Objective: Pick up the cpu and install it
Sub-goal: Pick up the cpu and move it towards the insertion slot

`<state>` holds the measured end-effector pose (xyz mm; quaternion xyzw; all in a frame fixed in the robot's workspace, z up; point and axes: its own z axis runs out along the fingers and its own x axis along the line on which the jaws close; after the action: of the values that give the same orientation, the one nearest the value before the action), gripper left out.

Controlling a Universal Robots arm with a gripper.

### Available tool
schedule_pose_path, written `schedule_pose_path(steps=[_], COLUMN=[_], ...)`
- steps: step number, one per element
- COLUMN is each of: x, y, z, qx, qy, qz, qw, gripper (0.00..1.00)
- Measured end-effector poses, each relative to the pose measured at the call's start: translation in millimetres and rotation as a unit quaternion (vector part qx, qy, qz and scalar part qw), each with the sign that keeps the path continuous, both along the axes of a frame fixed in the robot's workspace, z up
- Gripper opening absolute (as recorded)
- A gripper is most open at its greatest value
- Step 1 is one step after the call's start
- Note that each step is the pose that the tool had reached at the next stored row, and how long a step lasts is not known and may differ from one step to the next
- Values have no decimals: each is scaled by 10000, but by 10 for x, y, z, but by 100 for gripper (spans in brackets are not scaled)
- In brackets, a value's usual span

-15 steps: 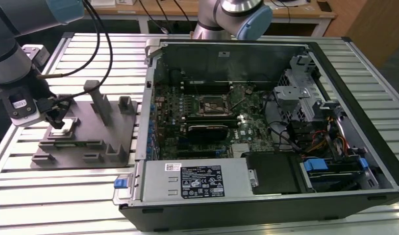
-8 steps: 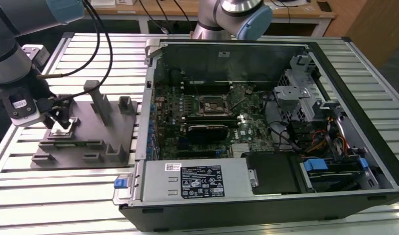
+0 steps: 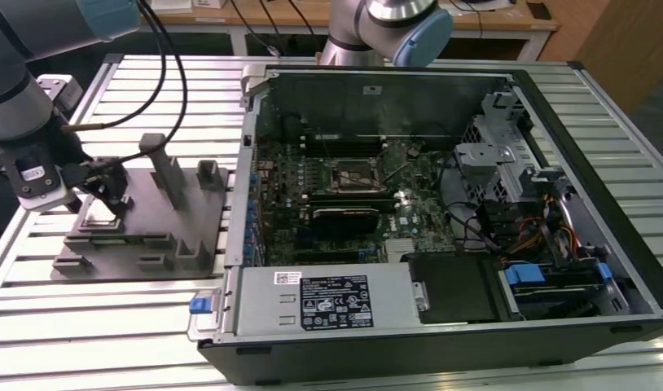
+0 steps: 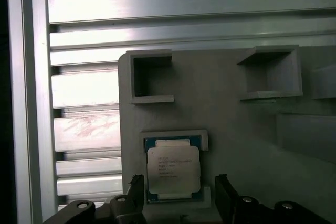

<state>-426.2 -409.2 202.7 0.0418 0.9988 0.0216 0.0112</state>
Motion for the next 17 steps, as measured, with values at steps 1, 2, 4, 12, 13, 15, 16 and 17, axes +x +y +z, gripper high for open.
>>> schedule_pose_path(steps=[1, 2, 4, 12, 13, 15, 16, 17], x=[0, 0, 0, -5, -7, -8, -8, -8], y=[0, 1, 6, 37, 42, 43, 43, 44], z=[-7, -15, -33, -107, -114, -129, -140, -150], qx=[0, 0, 0, 3, 3, 3, 3, 3], qy=[0, 1, 0, 1, 1, 1, 1, 1], qz=[-7, -12, -13, -11, -10, -7, -6, -5], qw=[10000, 10000, 10000, 10000, 10000, 10000, 10000, 10000], gripper=[65, 65, 65, 65, 65, 65, 65, 65])
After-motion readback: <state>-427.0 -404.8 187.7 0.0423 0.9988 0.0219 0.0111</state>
